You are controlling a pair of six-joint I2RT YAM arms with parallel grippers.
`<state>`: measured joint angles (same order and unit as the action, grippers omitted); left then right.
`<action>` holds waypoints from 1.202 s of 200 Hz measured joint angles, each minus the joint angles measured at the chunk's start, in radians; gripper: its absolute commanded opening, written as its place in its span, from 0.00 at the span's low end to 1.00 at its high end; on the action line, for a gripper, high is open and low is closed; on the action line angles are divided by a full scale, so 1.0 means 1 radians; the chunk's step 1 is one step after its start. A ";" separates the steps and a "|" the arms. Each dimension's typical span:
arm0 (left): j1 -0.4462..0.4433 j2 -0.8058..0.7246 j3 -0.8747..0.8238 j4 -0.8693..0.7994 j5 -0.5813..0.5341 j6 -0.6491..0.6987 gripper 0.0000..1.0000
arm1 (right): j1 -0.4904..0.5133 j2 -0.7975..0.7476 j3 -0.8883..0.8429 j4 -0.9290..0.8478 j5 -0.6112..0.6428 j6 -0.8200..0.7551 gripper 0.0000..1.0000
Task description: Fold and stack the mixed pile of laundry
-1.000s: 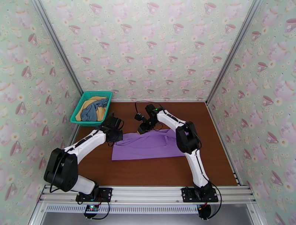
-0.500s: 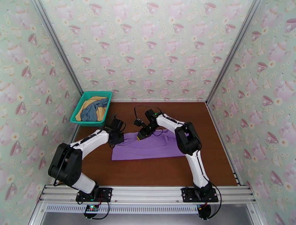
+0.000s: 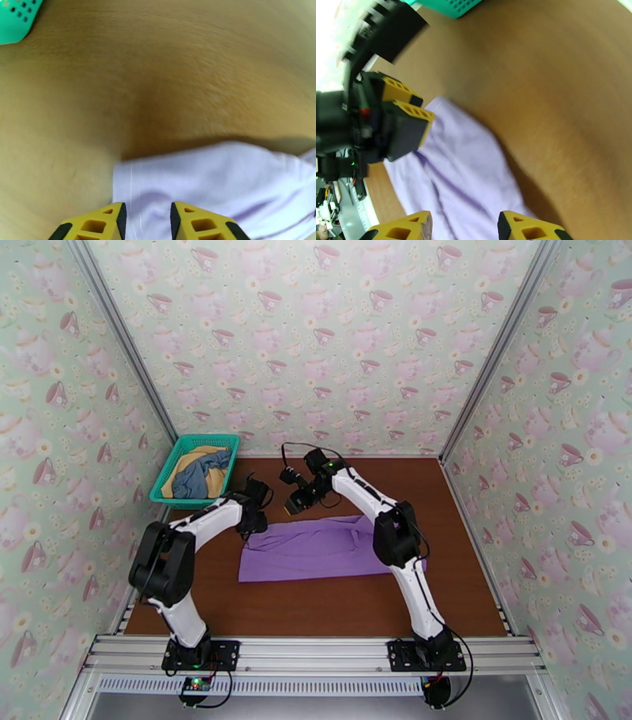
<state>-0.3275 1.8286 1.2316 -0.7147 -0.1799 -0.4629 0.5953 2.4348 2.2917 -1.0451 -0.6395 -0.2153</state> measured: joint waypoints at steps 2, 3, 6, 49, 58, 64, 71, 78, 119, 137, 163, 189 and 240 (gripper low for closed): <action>0.002 0.006 0.003 0.000 0.000 -0.001 0.37 | 0.000 0.008 0.008 -0.004 0.002 0.000 0.51; 0.002 0.009 0.004 0.000 0.000 0.000 0.36 | 0.000 0.011 0.011 -0.006 0.003 0.000 0.51; 0.005 0.020 0.007 -0.001 0.000 0.000 0.36 | 0.000 0.026 0.022 -0.014 0.005 -0.002 0.51; 0.028 0.084 0.019 -0.011 0.006 0.007 0.37 | 0.000 0.158 0.046 -0.066 0.010 -0.003 0.51; 0.033 0.085 0.023 -0.009 0.007 0.010 0.37 | 0.000 0.172 0.047 -0.066 0.007 -0.002 0.51; 0.037 0.087 0.024 -0.005 0.008 0.014 0.37 | -0.003 0.172 0.051 -0.072 0.003 -0.002 0.51; 0.039 0.091 0.025 -0.003 0.011 0.018 0.37 | -0.005 0.172 0.057 -0.073 0.004 -0.002 0.50; 0.042 0.095 0.027 0.001 0.016 0.020 0.37 | -0.005 0.173 0.058 -0.071 0.005 -0.002 0.50; 0.052 0.126 0.059 0.039 0.044 0.045 0.27 | -0.002 0.176 0.058 -0.072 0.000 0.002 0.48; 0.052 0.140 0.072 0.066 0.057 0.057 0.17 | -0.002 0.176 0.055 -0.067 -0.001 0.002 0.48; 0.052 0.156 0.092 0.093 0.068 0.080 0.00 | -0.003 0.176 0.045 -0.056 -0.008 0.005 0.48; 0.052 0.169 0.103 0.122 0.067 0.090 0.00 | -0.007 0.167 0.024 -0.036 -0.019 0.016 0.48; 0.052 0.183 0.116 0.175 0.051 0.101 0.00 | -0.001 0.103 -0.073 0.066 0.033 0.108 0.51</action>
<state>-0.2752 2.0113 1.3476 -0.5396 -0.1287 -0.3618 0.5945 2.5378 2.2189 -0.9791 -0.6067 -0.1074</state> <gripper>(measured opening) 0.046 0.507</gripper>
